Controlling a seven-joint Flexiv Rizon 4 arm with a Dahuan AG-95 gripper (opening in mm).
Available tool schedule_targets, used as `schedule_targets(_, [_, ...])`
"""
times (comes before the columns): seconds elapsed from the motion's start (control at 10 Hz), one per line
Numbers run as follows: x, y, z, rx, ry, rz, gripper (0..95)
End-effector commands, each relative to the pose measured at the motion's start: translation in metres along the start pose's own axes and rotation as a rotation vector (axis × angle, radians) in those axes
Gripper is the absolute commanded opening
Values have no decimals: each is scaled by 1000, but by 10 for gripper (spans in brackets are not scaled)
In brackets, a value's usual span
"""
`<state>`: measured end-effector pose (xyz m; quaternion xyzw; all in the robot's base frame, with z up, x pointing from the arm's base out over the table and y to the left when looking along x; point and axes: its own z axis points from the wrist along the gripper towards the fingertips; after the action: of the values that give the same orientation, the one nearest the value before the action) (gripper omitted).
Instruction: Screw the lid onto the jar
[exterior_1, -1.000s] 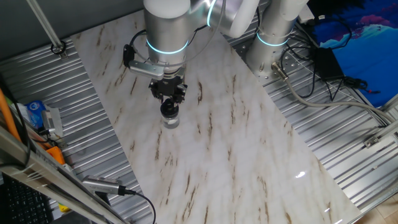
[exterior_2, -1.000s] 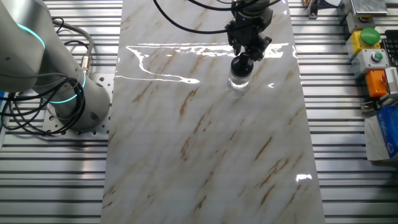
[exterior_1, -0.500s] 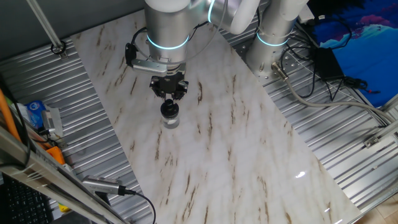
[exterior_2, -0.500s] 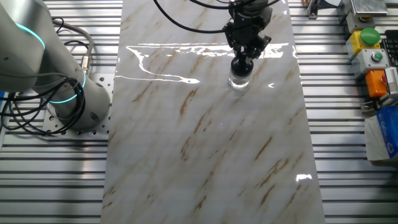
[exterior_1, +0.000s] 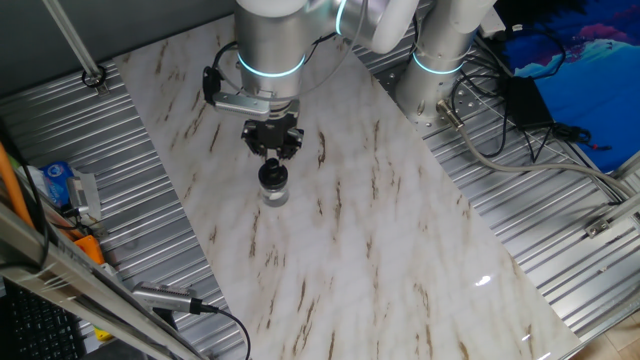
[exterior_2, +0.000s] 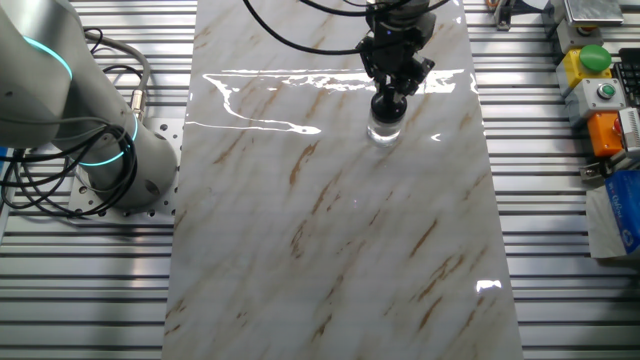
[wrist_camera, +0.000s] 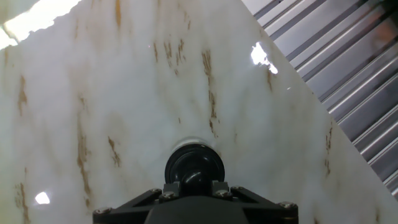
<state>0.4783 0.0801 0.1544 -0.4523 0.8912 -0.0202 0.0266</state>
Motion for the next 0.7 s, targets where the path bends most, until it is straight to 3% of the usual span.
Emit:
schedule_targets(0.1, [1,0,0,-1,0,0,190])
schedule_targets(0.2, [1,0,0,-1,0,-1,380])
schedule_targets(0.7, [2,-2,7,-5,-15,7,380])
